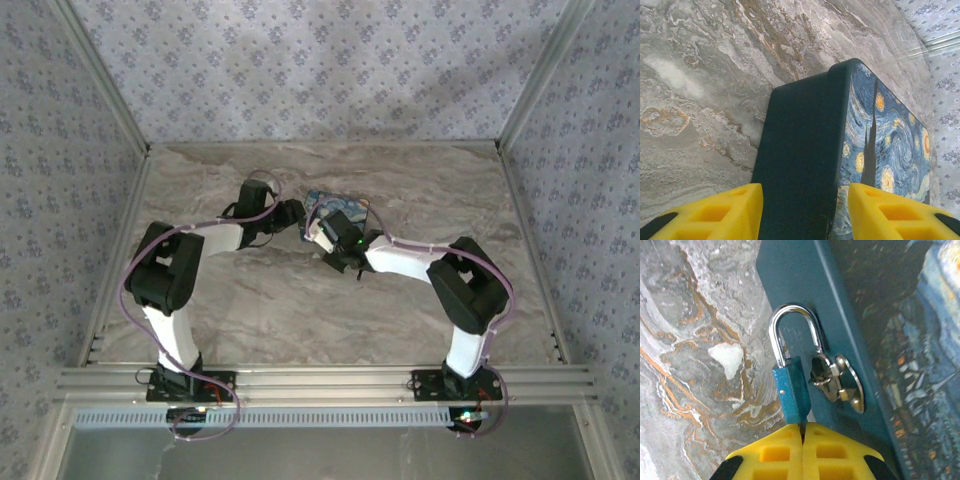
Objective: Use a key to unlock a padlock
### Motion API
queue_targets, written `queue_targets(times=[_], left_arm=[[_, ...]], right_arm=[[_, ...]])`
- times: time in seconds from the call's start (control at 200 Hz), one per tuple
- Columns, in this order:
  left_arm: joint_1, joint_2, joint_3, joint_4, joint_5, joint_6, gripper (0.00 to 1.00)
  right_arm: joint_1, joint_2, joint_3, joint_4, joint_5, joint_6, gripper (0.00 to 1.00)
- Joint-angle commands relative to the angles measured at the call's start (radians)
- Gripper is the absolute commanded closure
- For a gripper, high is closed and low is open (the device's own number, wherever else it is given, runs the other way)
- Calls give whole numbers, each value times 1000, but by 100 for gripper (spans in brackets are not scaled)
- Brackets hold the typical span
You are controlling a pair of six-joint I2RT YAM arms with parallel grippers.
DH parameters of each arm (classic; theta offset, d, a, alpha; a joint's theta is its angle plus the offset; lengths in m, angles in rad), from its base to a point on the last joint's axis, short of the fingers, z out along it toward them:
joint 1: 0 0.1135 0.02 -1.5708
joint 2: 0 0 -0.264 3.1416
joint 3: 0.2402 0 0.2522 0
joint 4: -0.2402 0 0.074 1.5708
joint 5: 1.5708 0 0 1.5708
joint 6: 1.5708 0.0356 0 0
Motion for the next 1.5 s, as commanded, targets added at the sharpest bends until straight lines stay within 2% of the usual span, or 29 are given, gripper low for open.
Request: queue_targets(times=[0.0,0.335,0.57,0.874,0.894,0.909,0.919,0.929,1.054,1.264,1.344,1.499], left_arm=[[-6,9,13,6,22,4,52],[4,-54,-34,12,-4,6,52],[14,-152,-111,13,-44,19,52],[14,-331,-253,-2,-100,80,41],[14,-341,-261,-7,-104,84,38],[14,-348,-269,-11,-108,86,25],[14,-355,-273,-14,-111,87,10],[13,-359,-276,-17,-114,88,4],[11,-429,-329,-46,-138,110,2],[-26,-566,-403,-130,-221,162,2],[-51,-616,-421,-175,-266,182,2],[-90,-694,-490,-195,-332,192,2]], right_arm=[[11,12,38,16,6,-37,100],[55,-80,-19,19,-8,-10,100],[77,-182,-91,22,-15,52,100],[71,-354,-192,11,-2,236,100],[70,-361,-197,8,3,248,100],[67,-366,-201,5,7,261,100],[68,-370,-203,0,10,269,100],[66,-375,-205,-2,12,278,100],[53,-442,-251,-19,33,398,100],[-25,-550,-316,-113,43,647,100],[-89,-579,-338,-173,32,756,100],[-247,-650,-392,-246,-67,921,100]])
